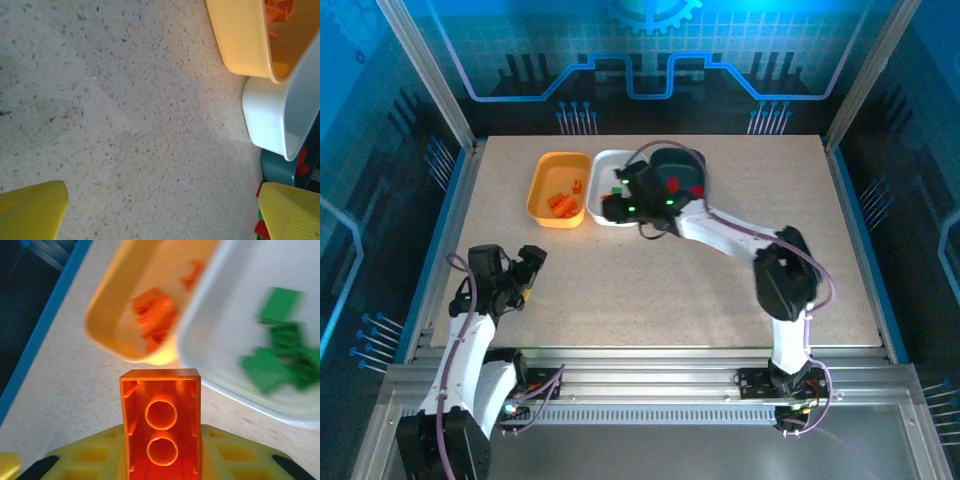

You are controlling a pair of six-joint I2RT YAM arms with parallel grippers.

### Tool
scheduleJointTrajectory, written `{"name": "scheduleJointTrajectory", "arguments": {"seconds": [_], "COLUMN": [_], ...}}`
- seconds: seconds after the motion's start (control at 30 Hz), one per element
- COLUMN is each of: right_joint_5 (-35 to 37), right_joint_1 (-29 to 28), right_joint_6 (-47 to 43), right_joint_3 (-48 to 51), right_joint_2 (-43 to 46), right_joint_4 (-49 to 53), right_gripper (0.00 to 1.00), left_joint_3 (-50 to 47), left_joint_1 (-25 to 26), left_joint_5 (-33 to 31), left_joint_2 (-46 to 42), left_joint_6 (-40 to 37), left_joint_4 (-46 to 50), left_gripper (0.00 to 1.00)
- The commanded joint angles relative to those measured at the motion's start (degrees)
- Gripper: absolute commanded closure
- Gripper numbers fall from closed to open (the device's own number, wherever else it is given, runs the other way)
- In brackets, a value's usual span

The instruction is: Sort the legos into containers by color

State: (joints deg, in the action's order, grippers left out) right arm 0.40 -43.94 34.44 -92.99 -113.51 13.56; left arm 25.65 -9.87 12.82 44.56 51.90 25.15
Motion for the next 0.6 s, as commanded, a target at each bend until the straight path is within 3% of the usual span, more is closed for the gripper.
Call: {"name": "scheduleJointTrajectory", "arguments": {"seconds": [0.0,0.43,0.57], "right_joint_5": [-4.67,-2.78,-3.93], "right_joint_1": [-0.41,-0.32,0.1], "right_joint_6": [-4.91,-5.96,-6.22], "right_joint_3": [-5.45,-36.91,-45.17], "right_joint_2": [-6.1,-30.13,-35.16], "right_joint_4": [-2.62,8.7,12.38], "right_gripper": [0.66,0.65,0.59], "left_joint_3": [1.43,-0.58,-0.52], "left_joint_1": [-0.51,-0.59,-0.59], "left_joint_5": [2.94,4.26,5.32], "left_joint_2": [-0.99,1.14,1.49], "left_joint_6": [-4.36,-7.71,-8.16], "left_joint_4": [4.16,0.56,0.34], "left_gripper": [0.01,0.01,0.01]}}
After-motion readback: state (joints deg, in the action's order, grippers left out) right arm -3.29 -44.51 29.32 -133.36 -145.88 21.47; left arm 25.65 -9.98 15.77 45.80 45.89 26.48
